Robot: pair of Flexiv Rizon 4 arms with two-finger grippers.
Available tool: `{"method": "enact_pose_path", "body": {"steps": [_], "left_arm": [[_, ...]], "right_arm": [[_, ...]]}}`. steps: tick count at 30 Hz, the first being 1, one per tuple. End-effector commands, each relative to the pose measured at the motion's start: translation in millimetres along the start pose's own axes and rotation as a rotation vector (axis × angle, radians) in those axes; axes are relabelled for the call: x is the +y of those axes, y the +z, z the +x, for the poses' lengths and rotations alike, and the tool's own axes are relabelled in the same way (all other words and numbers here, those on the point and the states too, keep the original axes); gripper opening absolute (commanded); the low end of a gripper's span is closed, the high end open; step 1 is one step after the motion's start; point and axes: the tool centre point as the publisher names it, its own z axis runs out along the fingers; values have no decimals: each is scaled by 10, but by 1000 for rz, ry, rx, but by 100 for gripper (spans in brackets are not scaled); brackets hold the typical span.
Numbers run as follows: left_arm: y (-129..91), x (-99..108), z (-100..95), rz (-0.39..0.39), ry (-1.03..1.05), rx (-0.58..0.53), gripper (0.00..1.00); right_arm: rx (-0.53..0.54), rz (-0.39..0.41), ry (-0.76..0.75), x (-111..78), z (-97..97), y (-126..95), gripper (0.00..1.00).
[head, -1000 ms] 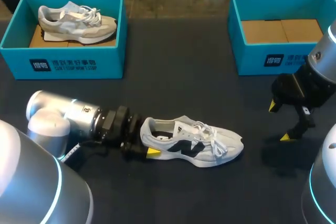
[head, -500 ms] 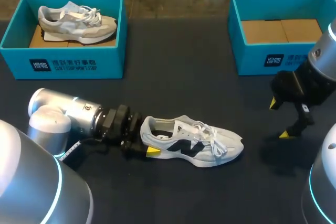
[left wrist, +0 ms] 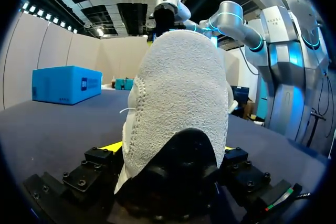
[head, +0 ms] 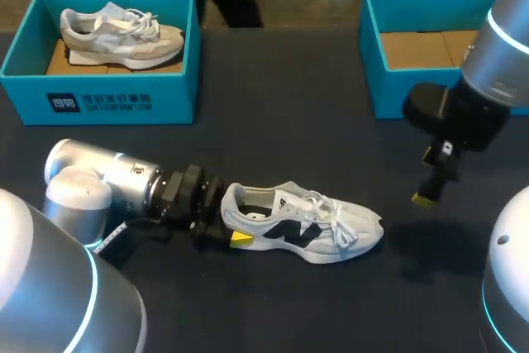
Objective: Take the shoe out of the shoebox, open the shoe tongue, remove and reinsert the insole, then place the shoe into the shoebox
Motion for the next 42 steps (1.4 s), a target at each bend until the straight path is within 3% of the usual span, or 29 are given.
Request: {"method": "enact_pose_path", "body": {"steps": [1, 5, 10, 13, 24, 26, 30, 38, 42], "left_arm": [[13, 20, -12, 0, 0, 0, 0], [13, 20, -12, 0, 0, 0, 0], [13, 20, -12, 0, 0, 0, 0], [13, 20, -12, 0, 0, 0, 0], [13, 20, -12, 0, 0, 0, 0], [13, 20, -12, 0, 0, 0, 0], [13, 20, -12, 0, 0, 0, 0], [13, 20, -12, 0, 0, 0, 0], [13, 20, -12, 0, 0, 0, 0]], "right_arm": [[1, 30, 480, 151, -1, 89, 100], [-45, -8, 718, 447, 92, 205, 100], [-72, -50, 820, 768, 271, 290, 100], [-22, -45, 970, 955, 377, 366, 100], [-13, -44, 1012, 967, 392, 374, 100], [-63, 30, 1108, 1145, 419, 459, 100], [-138, 76, 1199, 1432, 504, 640, 100], [-273, 161, 1228, 1879, 611, 850, 100], [-300, 183, 1217, 1981, 608, 945, 100]]}}
